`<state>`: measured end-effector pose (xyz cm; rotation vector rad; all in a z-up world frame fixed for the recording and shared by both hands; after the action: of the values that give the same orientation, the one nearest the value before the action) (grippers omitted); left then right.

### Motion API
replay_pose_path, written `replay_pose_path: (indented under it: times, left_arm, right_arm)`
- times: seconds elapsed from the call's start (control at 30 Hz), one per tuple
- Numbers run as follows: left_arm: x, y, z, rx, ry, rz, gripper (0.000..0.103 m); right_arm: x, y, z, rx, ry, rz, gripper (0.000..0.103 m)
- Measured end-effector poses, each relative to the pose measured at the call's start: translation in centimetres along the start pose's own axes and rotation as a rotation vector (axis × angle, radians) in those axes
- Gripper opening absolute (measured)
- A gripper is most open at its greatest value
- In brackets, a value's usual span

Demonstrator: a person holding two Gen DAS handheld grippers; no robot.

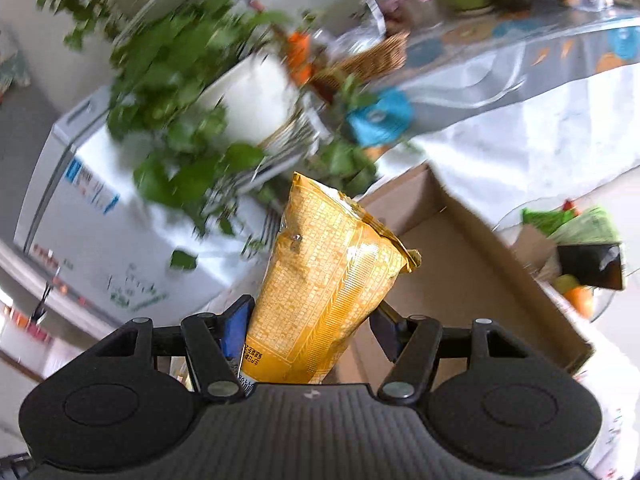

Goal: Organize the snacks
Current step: 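Carry both bags over the cardboard box and open both grippers to drop them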

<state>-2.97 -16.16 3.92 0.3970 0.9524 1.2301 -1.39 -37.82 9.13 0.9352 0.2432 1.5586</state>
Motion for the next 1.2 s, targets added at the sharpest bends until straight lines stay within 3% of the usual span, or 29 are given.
replay_pose_path:
  times: [0.3, 0.57, 0.73, 0.8, 0.83, 0.9, 1.2]
  left_arm:
    - [-5.7, -3.1, -0.8, 0.045, -0.033, -0.071, 0.059]
    - [-8.0, -6.1, -1.7, 0.095, -0.07, -0.049, 0.059]
    - [-8.4, -6.6, -2.0, 0.097, -0.104, -0.022, 0.072]
    - [-8.6, -6.3, -2.0, 0.09, -0.115, -0.024, 0.088]
    - [-8.6, -6.1, -1.9, 0.09, -0.118, -0.02, 0.09]
    - [-8.4, -5.6, -1.6, 0.087, -0.118, -0.036, 0.092]
    - [-5.5, -3.8, -0.1, 0.071, -0.096, -0.055, 0.099]
  right_arm:
    - [-4.0, 1.2, 1.3, -0.049, -0.112, -0.08, 0.069]
    - [-4.7, 0.5, 1.5, -0.036, -0.132, -0.131, 0.069]
    - [-5.7, 0.2, 1.3, -0.022, -0.179, -0.168, 0.075]
    - [-5.9, 0.3, 1.3, -0.026, -0.199, -0.156, 0.079]
    - [-5.9, 0.4, 1.3, -0.032, -0.208, -0.149, 0.08]
    - [-5.9, 0.6, 1.4, -0.043, -0.216, -0.143, 0.086]
    - [-4.5, 0.3, 1.6, -0.053, -0.165, -0.093, 0.091]
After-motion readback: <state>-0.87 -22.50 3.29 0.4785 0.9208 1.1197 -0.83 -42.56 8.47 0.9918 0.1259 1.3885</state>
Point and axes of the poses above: each gripper's, at about its wrist camera, not at the fingertips, and y roughly against the way its jaws point, x to its left, z to its top, the point moved 2 cm from there along -y, roughly the way its jaws point, and after that the axes turned 9 degrees about y, right-handed, at the moved point
